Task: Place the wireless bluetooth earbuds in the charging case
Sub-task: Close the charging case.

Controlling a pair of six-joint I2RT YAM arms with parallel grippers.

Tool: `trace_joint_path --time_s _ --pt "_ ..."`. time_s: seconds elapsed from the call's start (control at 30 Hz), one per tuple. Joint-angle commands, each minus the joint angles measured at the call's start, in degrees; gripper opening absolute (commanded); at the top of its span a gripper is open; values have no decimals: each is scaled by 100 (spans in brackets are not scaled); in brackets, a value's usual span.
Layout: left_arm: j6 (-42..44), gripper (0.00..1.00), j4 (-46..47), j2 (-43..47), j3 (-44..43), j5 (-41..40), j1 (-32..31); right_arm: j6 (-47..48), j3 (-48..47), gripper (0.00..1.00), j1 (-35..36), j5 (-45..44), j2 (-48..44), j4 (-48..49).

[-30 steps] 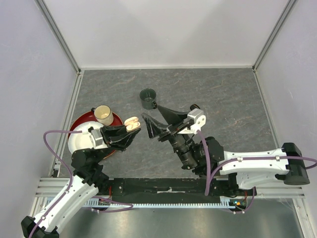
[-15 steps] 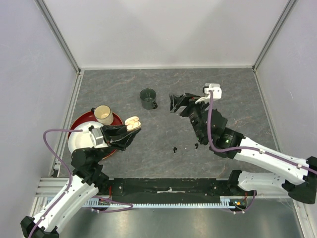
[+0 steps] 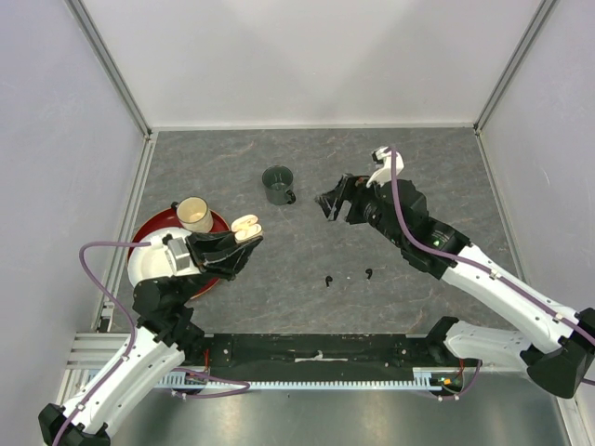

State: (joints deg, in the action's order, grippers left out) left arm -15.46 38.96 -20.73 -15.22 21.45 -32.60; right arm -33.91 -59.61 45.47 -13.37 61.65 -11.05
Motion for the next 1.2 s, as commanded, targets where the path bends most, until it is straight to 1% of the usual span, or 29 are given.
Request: trace_joint_path --time_s 0.0,0.13,0.2,0.33,0.37,0.43,0.53,0.7,0.9,1.17 --pt "-63 2 490 60 28 -142 -1 -115 -173 93 -47 853 -3 -134" --pt "166 2 174 113 -60 69 -1 -72 -278 94 -56 1028 -48 -126" --pt "272 2 173 104 -86 331 -1 7 -375 94 -56 1143 5 -126" --pt "325 2 42 -53 -174 754 -1 130 -604 94 -56 1827 242 -117" --pt "203 2 59 -167 -217 799 -1 148 -647 94 -47 2098 295 -126" --pt "184 2 59 -326 -279 1018 -1 148 -771 95 -56 2241 471 -134" --pt "88 2 190 -624 -341 1256 -1 139 -867 96 -56 2452 673 -99" --pt "-97 2 1076 -993 -157 1335 -1 130 -1069 96 -56 2750 989 6" --pt "-247 2 1543 -1240 -95 1581 -1 130 -1228 98 -47 3006 1323 156" --pt "-238 2 1518 -1346 -95 1906 -1 95 -1413 98 -47 3726 1701 383"
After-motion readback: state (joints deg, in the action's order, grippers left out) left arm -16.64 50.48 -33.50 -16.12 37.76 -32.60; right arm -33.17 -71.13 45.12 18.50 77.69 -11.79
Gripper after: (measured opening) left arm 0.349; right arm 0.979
